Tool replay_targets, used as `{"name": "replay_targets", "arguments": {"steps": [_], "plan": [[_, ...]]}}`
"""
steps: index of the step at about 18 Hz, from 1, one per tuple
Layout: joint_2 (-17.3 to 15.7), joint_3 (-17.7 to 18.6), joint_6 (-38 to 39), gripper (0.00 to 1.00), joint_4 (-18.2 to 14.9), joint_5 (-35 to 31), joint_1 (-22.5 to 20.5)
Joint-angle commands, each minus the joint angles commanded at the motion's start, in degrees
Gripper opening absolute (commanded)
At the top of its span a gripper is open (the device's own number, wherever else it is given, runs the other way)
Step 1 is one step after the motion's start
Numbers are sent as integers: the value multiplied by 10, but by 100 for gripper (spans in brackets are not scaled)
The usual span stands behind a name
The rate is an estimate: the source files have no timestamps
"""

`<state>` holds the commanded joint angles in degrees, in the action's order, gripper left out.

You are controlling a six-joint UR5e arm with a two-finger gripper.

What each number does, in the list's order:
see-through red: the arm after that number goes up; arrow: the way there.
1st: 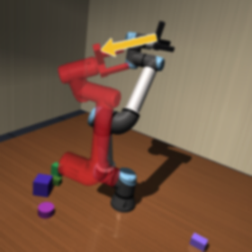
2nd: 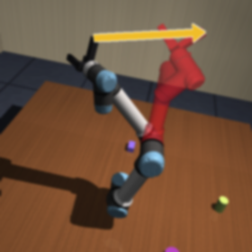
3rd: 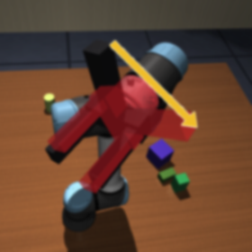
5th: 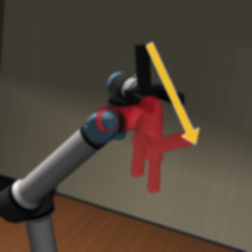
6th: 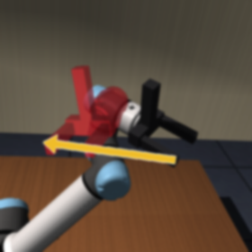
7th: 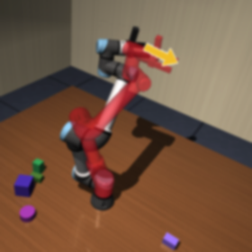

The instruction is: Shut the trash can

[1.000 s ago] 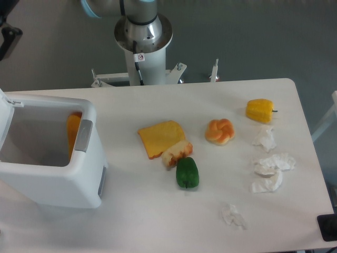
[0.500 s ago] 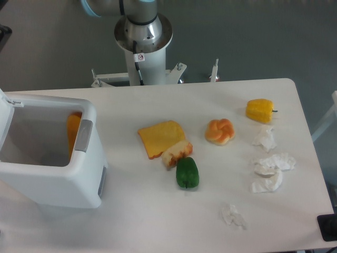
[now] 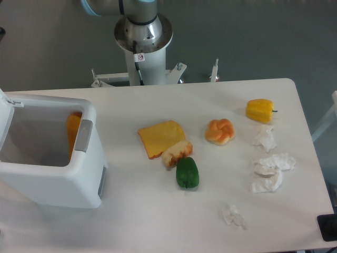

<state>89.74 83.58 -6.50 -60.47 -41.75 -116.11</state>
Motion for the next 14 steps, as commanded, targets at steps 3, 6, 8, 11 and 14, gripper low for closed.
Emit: {"name": "replay_targets", "arguments": {"steps": [3,6,8,11,14], "plan": [[-1,0,0,100,0,0,1],[-1,0,0,100,0,0,3],[2,0,0,100,0,2,9],[2,0,0,100,0,17,9],[2,1,1,100,0,20,11]]}}
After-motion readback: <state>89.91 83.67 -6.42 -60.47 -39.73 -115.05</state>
